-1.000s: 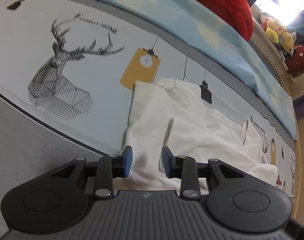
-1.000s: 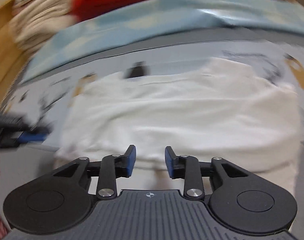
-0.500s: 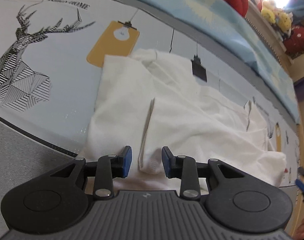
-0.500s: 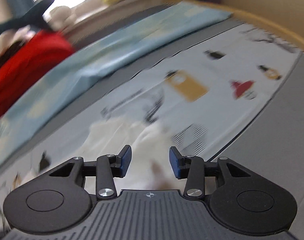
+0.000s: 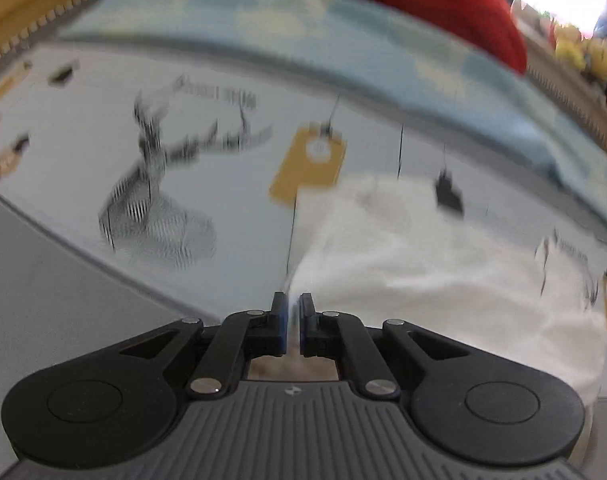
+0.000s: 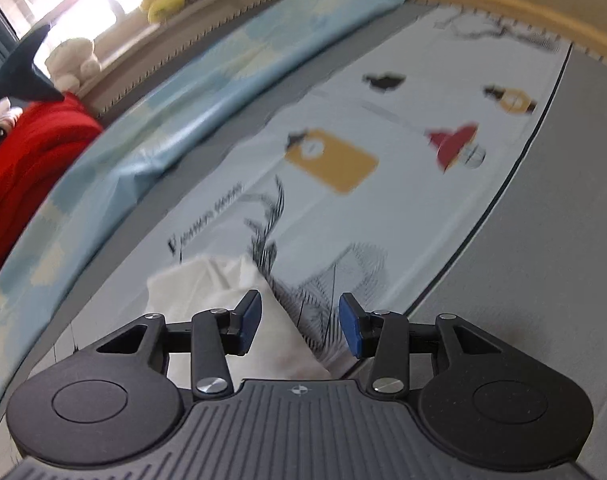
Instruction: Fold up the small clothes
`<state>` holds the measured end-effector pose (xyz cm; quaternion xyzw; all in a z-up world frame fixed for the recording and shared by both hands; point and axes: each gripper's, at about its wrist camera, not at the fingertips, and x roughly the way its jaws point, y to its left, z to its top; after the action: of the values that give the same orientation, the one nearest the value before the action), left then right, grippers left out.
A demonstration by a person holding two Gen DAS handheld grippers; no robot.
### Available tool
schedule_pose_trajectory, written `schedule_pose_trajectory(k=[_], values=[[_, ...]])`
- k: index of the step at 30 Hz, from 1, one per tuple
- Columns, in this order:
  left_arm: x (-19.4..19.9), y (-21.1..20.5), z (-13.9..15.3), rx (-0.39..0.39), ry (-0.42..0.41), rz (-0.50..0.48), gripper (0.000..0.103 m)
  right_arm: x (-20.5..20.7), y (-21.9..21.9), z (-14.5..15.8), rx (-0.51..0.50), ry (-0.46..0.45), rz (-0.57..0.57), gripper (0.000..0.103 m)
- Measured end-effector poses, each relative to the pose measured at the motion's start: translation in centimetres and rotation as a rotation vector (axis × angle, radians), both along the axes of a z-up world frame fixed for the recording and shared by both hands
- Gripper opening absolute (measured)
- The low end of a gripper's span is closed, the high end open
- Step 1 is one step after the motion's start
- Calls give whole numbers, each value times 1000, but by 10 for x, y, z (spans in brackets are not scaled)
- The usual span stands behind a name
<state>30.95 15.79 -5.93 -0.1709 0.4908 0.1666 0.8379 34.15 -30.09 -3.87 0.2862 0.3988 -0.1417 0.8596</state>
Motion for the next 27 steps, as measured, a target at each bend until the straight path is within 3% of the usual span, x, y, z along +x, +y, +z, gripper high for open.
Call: schedule_pose_trajectory(k=[5, 10, 12, 16, 17, 18, 19, 23, 27], values=[[4, 5, 9, 73, -75, 26, 17, 9, 12, -32, 80, 121, 42, 47], [13, -2, 0, 18, -69, -41, 21, 3, 3, -57, 104, 240, -56, 58], [18, -8, -5, 13, -60, -55, 21, 0, 4, -47, 73, 222, -97, 57], [19, -11, -7, 8, -68, -60, 21, 0, 10, -16, 17, 23, -109, 55], [21, -11, -8, 7, -68, -59, 21, 4, 11, -12, 36, -23, -73, 50], [21, -12, -8, 5, -69, -57, 21, 10, 12, -10, 72, -63, -31, 37], [22, -12, -8, 2, -68, -57, 21, 14, 13, -9, 103, -87, -1, 30], [22, -9, -8, -12, -69, -50, 21, 33, 13, -18, 187, -67, 55, 27], [23, -6, -9, -23, -68, -35, 21, 44, 8, -37, 309, -23, 26, 29]])
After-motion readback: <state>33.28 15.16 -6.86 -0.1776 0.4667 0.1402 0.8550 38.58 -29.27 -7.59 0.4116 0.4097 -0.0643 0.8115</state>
